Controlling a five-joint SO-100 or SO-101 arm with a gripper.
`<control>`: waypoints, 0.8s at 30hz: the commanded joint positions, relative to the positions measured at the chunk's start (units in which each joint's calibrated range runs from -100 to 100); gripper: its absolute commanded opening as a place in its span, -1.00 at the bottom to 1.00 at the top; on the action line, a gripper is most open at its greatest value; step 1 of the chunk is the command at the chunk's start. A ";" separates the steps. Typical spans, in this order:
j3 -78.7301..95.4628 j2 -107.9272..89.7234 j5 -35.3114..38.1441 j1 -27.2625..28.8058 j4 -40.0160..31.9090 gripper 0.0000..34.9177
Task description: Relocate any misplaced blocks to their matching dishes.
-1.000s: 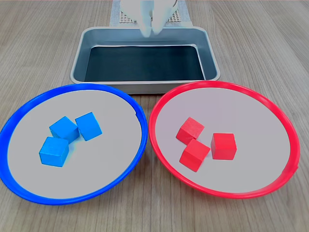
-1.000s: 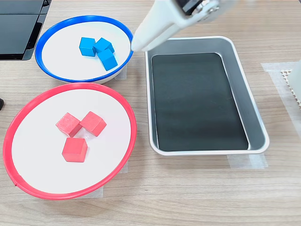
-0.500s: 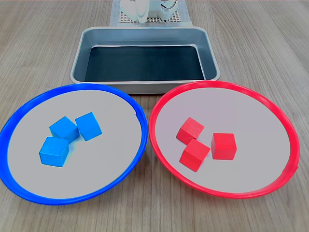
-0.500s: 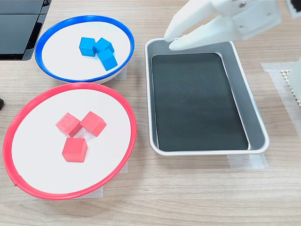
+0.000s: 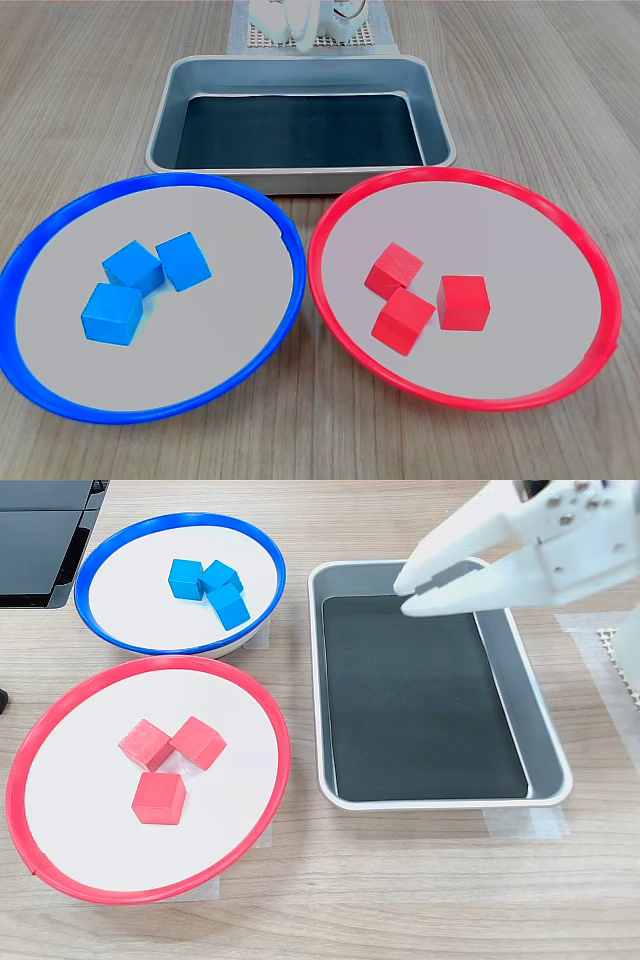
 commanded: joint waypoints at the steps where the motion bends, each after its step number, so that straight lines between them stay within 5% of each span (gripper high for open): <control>1: 2.06 -4.86 -0.15 0.35 3.22 -0.98; 24: 7.98 -6.65 0.39 1.10 6.77 -0.98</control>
